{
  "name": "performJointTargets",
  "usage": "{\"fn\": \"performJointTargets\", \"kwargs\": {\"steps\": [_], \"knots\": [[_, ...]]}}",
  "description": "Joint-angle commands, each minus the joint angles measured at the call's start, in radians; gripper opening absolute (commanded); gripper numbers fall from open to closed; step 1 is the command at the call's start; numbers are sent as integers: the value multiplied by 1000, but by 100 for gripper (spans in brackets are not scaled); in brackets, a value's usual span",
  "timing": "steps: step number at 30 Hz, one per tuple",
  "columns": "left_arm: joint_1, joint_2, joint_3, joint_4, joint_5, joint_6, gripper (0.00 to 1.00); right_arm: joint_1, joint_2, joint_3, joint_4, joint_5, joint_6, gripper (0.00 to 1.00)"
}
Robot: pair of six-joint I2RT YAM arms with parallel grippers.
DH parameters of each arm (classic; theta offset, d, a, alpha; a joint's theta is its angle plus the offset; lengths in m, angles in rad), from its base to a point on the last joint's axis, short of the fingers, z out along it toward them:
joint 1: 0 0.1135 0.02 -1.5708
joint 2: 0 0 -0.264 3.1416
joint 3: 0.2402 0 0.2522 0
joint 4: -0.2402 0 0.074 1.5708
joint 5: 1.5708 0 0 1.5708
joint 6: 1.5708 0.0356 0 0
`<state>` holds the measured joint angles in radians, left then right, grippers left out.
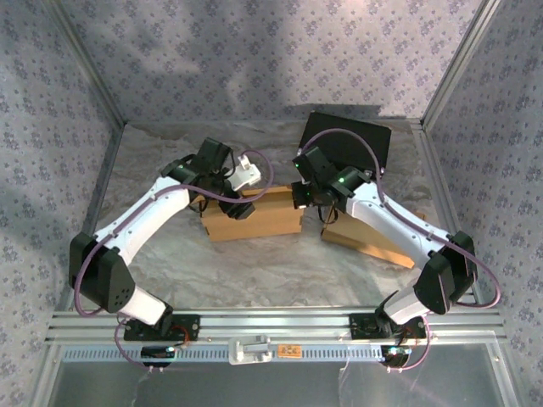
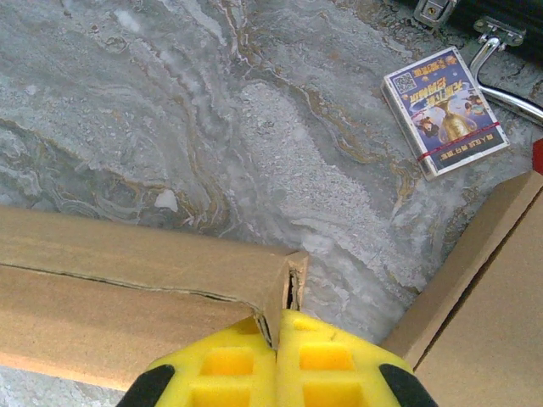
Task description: Fold the paper box
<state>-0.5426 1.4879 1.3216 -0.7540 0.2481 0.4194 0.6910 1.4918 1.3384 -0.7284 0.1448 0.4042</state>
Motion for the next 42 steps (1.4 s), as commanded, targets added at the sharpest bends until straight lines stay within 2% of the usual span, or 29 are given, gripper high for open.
{"fn": "performJointTargets", "kwargs": {"steps": [1,7,11,16,19,21,25,27,30,33,36,42], "knots": [[10,-46,-5,47,9,-45,83,17,-25,-12,-32,40,21,0],[17,-95,-6,70,28,-110,83,31,-22,-9,-36,64,30,0],[17,-181,-50,150,21,-145,84,38,-23,-5,-47,82,35,0],[21,-290,-52,152,-127,-247,80,47,-27,-3,-61,104,41,0],[43,-338,-24,57,-216,-380,71,49,-29,-5,-64,110,47,0],[78,-361,-5,-44,-218,-477,64,54,-29,-4,-64,114,47,0],[153,-381,45,-264,-201,-587,59,55,-25,5,-71,118,50,0],[192,-381,79,-372,-199,-592,58,54,-26,5,-72,118,51,0],[218,-381,86,-431,-183,-554,61,55,-25,6,-72,115,48,0],[224,-361,59,-448,-152,-536,61,55,-22,5,-72,108,43,0],[225,-338,28,-463,-173,-519,61,55,-23,4,-71,105,44,0],[228,-312,0,-436,-161,-482,55,55,-22,0,-71,100,48,0]]}}
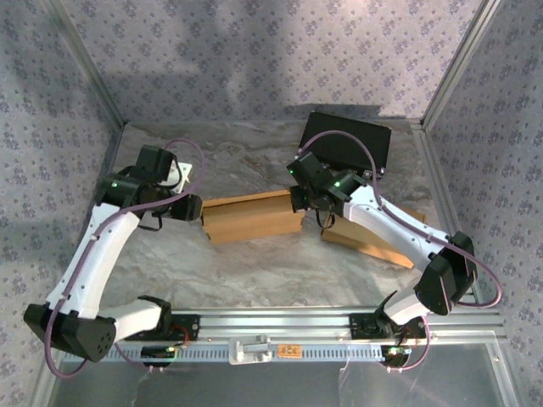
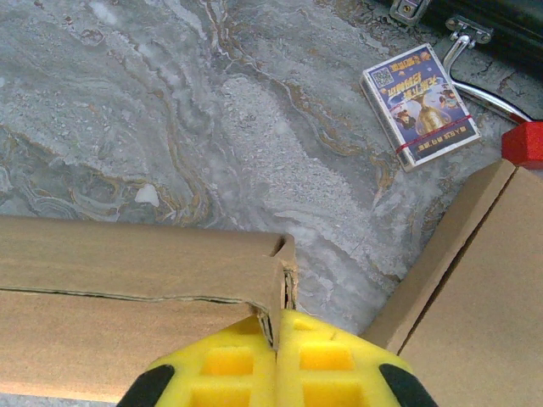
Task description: Fold the paper box
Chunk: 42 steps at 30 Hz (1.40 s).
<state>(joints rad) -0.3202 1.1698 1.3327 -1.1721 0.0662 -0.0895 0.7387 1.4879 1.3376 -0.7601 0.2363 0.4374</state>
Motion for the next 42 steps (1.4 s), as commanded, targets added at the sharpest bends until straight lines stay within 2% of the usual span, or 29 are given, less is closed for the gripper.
{"fn": "performJointTargets", "kwargs": {"steps": [1,9,14,21,24,27,34,42], "knots": [[6,10,-15,-11,13,34,54,8,-18,0,-38,7,15,0],[11,33,-69,81,-47,100,55,6,-18,-5,-36,0,10,0],[35,67,-74,127,6,112,52,6,-18,-6,-35,-4,13,0],[38,106,-56,136,64,111,33,5,-8,0,-30,-8,14,0],[38,116,-50,126,79,107,29,3,-6,0,-28,-6,17,0],[38,125,-35,105,81,96,20,5,-2,2,-28,-5,18,0],[38,138,-15,75,143,-23,8,8,5,6,-28,4,27,0],[48,217,62,-10,244,-225,7,22,21,13,-28,14,36,0]]}}
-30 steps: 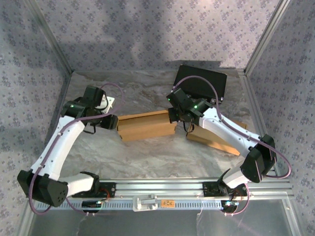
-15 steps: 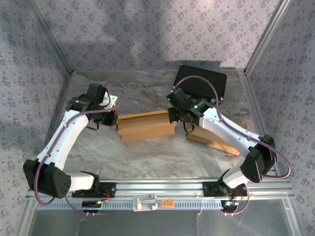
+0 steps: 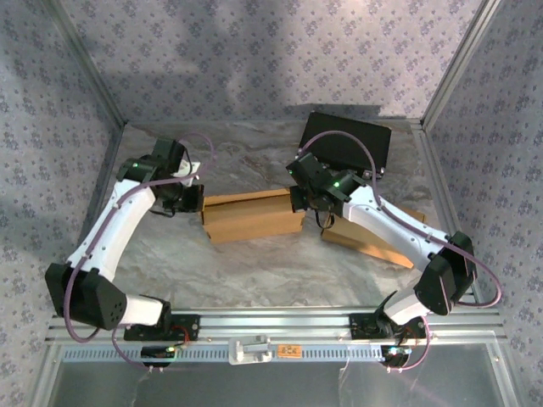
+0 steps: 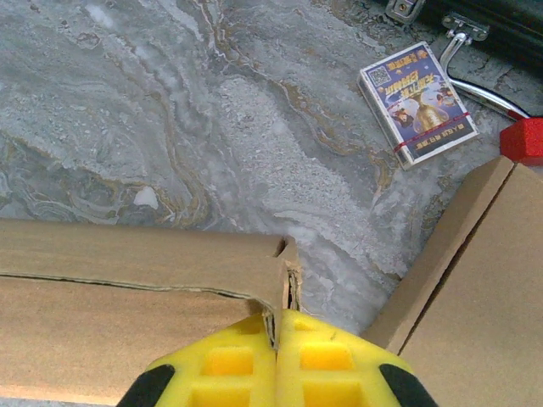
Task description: Fold the paper box
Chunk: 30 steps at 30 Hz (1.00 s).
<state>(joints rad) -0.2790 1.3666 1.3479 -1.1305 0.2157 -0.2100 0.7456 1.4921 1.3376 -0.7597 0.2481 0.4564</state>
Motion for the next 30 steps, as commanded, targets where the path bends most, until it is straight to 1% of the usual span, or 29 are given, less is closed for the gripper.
{"fn": "performJointTargets", "kwargs": {"steps": [1,7,14,19,22,26,30], "knots": [[13,30,61,-66,102,-119,7,17,19,14,-30,5,18,0],[40,81,122,-143,144,-149,6,23,21,5,-27,9,26,0],[47,74,98,-144,172,-159,6,23,23,2,-24,10,28,0],[50,80,113,-154,174,-158,6,23,23,1,-27,12,28,0],[50,53,63,-114,174,-172,5,23,21,-2,-27,11,30,0],[50,-34,-45,21,166,-207,4,25,15,-16,-9,10,28,0],[49,-96,-122,109,161,-200,4,26,11,-29,9,11,22,0]]}}
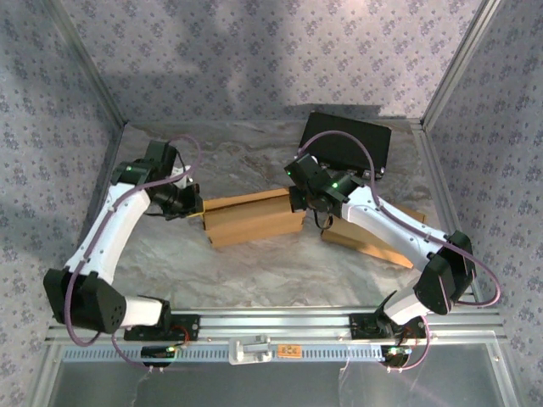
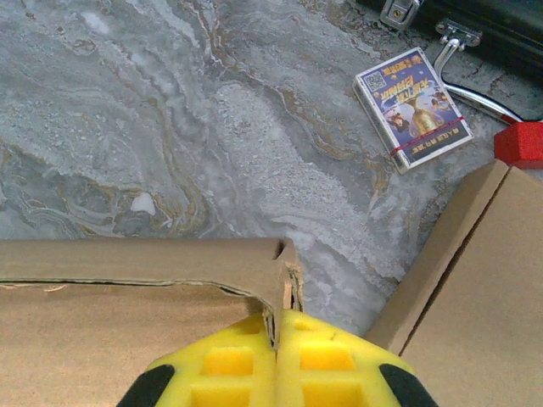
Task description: Fold the paper box
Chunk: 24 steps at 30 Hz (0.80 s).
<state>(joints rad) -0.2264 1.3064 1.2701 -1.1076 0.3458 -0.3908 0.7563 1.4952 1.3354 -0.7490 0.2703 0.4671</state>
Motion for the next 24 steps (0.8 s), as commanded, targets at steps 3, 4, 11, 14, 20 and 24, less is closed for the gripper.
{"fn": "performJointTargets", "kwargs": {"steps": [3,4,11,14,20,24], "knots": [[-4,-84,-103,143,34,-10,3,17,0,-40,22,-10,6,0],[-4,-94,-119,154,32,-8,4,17,-2,-45,28,-6,4,0],[-18,-141,-177,199,16,21,3,22,-12,-79,77,6,-12,0],[-19,-165,-208,212,9,52,3,27,-22,-98,104,18,-22,0],[-27,-234,-288,256,-3,92,4,54,-73,-189,204,58,-57,0],[-41,-258,-319,284,-6,81,4,61,-97,-238,260,66,-79,0]]}}
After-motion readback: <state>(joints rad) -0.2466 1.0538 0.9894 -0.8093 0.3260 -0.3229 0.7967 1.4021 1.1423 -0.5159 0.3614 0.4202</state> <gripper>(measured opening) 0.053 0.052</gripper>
